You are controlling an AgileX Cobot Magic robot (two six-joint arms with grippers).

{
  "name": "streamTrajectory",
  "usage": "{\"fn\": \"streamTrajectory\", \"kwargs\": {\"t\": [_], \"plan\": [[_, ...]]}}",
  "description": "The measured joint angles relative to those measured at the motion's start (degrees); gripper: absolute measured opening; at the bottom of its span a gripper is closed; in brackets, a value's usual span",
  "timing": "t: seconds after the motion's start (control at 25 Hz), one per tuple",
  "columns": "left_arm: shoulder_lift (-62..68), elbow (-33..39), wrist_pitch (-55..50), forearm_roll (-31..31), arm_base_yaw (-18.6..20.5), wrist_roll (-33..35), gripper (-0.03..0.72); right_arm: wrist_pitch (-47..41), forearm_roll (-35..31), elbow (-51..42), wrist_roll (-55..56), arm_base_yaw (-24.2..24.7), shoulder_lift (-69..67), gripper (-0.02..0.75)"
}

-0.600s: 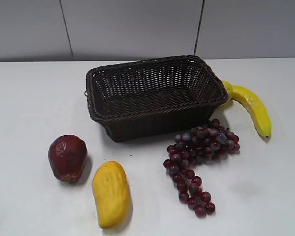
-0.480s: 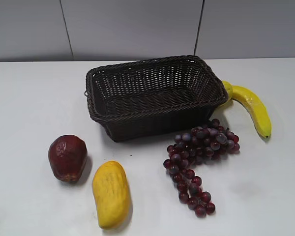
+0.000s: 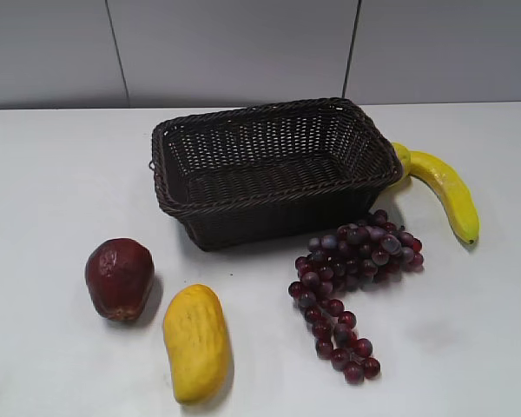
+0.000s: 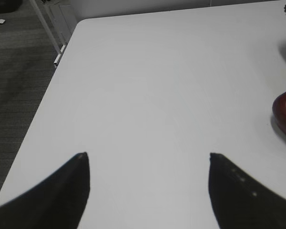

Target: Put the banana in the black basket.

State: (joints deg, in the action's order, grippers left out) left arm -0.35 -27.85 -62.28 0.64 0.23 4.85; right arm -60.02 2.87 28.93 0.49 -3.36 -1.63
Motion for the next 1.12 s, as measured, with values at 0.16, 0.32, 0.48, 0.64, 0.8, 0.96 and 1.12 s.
{"fn": "streamTrajectory", "kwargs": {"t": [0.16, 0.32, 0.48, 0.64, 0.8, 0.96, 1.12], "plan": [[0.0, 0.0, 0.0, 0.0, 0.0, 0.0, 0.575, 0.1, 0.3, 0.1, 0.0, 0.0, -6.4, 0.572], [0.0, 0.0, 0.0, 0.0, 0.0, 0.0, 0.575, 2.1, 0.5, 1.4, 0.1, 0.0, -15.8, 0.572], [0.0, 0.0, 0.0, 0.0, 0.0, 0.0, 0.575, 5.8, 0.5, 2.7, 0.6, 0.0, -25.8, 0.572], [0.0, 0.0, 0.0, 0.0, 0.0, 0.0, 0.575, 10.8, -1.1, 3.6, 0.8, 0.0, -37.1, 0.572], [0.0, 0.0, 0.0, 0.0, 0.0, 0.0, 0.575, 14.0, -2.9, 6.4, 0.8, 0.0, -47.7, 0.572], [0.0, 0.0, 0.0, 0.0, 0.0, 0.0, 0.575, 15.8, -2.9, 11.1, 0.8, 0.0, -58.3, 0.572], [0.0, 0.0, 0.0, 0.0, 0.0, 0.0, 0.575, 16.6, -2.9, 17.7, 0.6, 0.0, -68.7, 0.572]]}}
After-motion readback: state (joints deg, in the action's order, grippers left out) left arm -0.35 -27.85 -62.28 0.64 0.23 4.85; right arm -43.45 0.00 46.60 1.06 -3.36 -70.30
